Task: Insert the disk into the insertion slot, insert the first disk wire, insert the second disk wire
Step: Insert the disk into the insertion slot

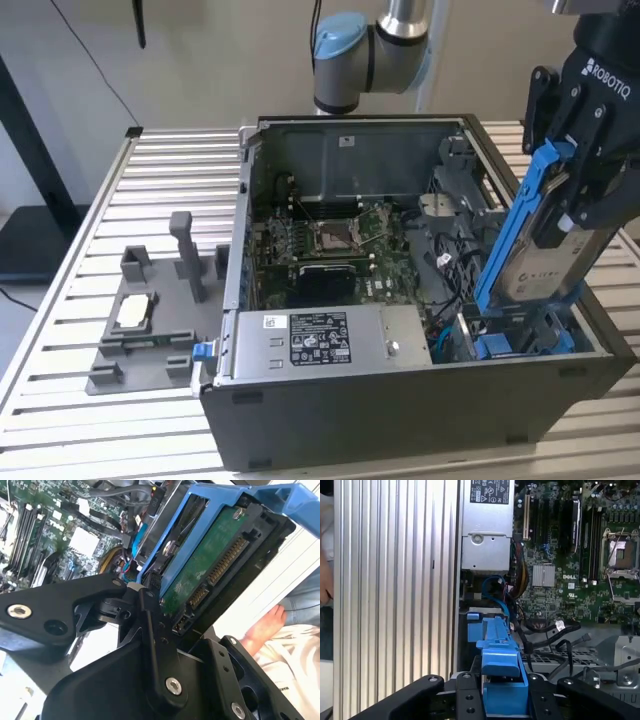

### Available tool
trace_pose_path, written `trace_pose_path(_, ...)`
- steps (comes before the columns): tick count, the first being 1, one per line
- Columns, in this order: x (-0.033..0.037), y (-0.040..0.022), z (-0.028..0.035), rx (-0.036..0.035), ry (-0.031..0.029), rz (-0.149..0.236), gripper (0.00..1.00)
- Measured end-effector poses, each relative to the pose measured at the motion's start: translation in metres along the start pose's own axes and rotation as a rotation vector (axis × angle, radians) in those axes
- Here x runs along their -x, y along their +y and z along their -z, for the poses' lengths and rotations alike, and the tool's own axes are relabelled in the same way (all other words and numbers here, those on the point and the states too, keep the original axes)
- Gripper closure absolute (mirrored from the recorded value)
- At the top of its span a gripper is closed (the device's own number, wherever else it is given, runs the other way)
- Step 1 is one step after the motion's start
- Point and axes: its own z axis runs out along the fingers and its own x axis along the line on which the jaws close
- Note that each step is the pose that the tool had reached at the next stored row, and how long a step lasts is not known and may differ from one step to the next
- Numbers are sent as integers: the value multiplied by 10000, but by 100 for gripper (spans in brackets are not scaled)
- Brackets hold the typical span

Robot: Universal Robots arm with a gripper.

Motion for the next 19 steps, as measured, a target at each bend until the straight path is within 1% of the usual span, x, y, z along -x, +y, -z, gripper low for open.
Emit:
trace_pose_path(13, 1, 0, -237, 0, 1, 26, 67)
trace_pose_path(19, 3, -3, -335, -3, 3, 26, 67)
